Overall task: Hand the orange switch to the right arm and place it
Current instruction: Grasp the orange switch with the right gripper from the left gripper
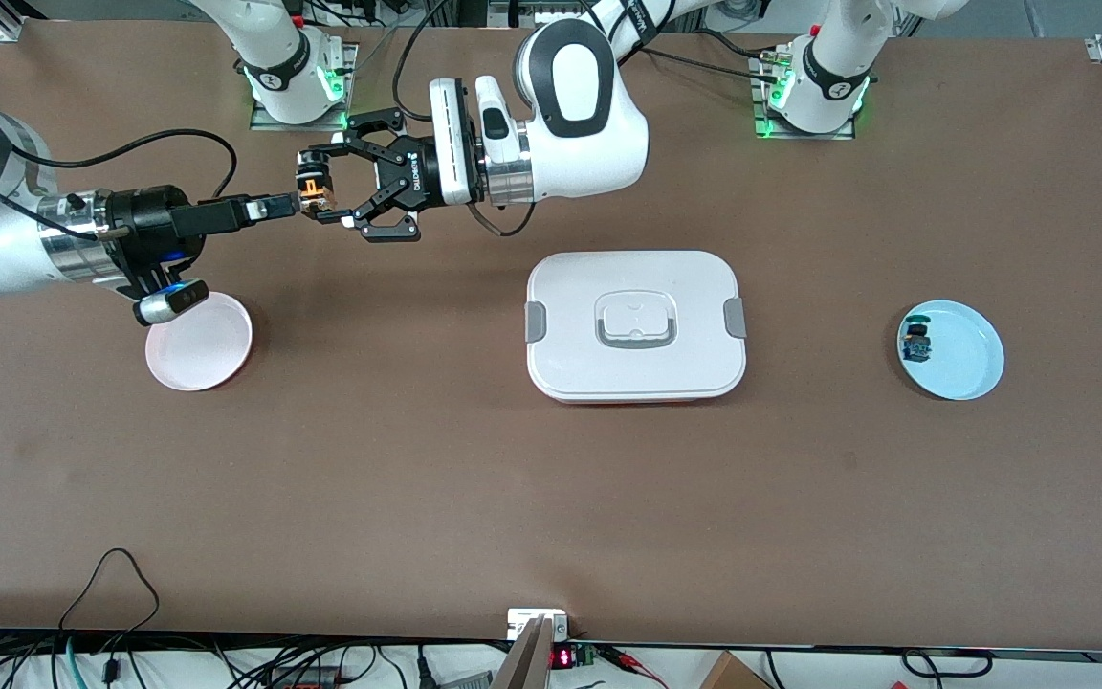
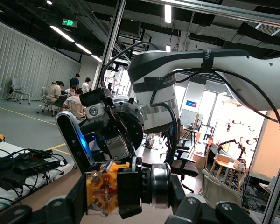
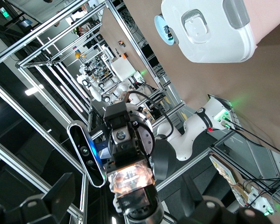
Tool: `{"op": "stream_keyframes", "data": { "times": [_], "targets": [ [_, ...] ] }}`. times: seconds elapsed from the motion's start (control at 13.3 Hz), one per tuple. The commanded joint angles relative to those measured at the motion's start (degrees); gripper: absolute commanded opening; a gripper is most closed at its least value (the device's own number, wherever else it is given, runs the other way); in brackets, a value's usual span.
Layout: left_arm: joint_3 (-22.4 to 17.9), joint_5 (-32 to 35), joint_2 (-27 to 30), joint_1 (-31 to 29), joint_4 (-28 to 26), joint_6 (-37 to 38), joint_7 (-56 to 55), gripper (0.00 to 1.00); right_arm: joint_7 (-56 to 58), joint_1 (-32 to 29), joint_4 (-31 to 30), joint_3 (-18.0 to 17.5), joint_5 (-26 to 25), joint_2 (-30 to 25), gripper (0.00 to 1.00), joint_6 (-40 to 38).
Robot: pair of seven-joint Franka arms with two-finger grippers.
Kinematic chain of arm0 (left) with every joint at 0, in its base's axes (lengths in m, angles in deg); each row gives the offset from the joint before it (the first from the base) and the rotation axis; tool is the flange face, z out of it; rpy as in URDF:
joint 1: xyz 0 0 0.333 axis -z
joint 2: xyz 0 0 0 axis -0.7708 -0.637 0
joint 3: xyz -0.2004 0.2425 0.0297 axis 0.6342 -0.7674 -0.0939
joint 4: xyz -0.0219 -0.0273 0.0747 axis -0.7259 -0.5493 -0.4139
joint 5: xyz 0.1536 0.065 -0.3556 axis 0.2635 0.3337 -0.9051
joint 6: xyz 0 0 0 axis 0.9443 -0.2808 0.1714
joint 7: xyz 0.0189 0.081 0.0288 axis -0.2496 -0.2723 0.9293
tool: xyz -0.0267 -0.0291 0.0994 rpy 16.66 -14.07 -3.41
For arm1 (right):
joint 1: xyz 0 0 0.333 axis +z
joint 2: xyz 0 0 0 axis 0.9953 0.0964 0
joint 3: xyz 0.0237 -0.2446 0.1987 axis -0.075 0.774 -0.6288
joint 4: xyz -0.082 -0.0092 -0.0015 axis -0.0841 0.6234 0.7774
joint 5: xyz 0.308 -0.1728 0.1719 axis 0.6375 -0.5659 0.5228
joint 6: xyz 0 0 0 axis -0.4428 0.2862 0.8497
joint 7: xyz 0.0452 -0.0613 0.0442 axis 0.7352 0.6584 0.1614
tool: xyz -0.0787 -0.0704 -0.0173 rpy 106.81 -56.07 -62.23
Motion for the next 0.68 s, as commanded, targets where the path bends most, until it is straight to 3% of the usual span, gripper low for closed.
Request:
{"op": "stream_keyframes", "data": {
  "times": [0.0,0.6],
  "targets": [
    [-0.6,-1.7,-1.0,0.9,2.1,-0.8,0.2,0.01,1.9,0.8,-1.1,0.0,1.4,-0.9,1.0,-0.1],
    [-0.6,-1.7,-1.4,0.9,2.1,-0.8,0.3,0.02,9.0,0.9,-4.0,0.0,3.4,-0.9,1.0,-1.5]
  ]
}}
